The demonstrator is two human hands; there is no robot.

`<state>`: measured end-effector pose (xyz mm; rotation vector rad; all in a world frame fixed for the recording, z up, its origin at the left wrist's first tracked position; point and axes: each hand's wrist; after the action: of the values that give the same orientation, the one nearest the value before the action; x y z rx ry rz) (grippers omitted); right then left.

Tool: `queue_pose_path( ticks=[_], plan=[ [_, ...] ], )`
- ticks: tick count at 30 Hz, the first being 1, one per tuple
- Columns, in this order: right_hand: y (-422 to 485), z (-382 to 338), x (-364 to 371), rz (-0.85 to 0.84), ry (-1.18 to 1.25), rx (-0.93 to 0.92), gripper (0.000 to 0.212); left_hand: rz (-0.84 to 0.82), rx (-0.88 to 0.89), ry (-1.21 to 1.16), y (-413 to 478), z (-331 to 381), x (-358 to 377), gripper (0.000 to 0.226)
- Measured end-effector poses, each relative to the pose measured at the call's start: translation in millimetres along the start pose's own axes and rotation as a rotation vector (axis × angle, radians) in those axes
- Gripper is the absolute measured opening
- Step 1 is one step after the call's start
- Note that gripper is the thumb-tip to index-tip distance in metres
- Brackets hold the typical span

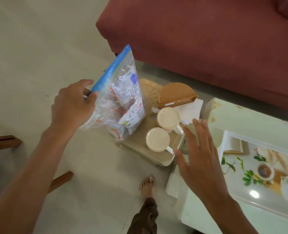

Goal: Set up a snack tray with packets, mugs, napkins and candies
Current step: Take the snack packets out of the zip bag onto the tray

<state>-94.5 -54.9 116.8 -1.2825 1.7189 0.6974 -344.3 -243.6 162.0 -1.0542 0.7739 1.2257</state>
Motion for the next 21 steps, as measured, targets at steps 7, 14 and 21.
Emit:
queue_pose_path(
  ticks=[7, 14, 21],
  plan=[
    [-2.9, -7.8, 2.8, -0.004, -0.031, -0.066, 0.061, -0.019, 0.085, -0.233, -5.0, 7.7, -12.3, 0.02],
    [-35.0, 6.9, -37.0, -0.004, -0.019, -0.097, 0.063, -0.236, 0.242, -0.498, -98.0, 62.2, -64.0, 0.038],
    [-99.6, 35.5, -128.7, 0.188, 0.928, 0.287, 0.044, -0.416, 0.229, -0.665, -234.4, 136.1, -22.3, 0.02]
  ],
)
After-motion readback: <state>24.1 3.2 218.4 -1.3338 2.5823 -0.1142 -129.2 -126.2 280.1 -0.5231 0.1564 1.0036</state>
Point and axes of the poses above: each hand's wrist, its own y-axis towards the middle knuckle, its own x-axis out of the palm, z = x × y, and after that the axes turned 12 degrees about -x, right-handed
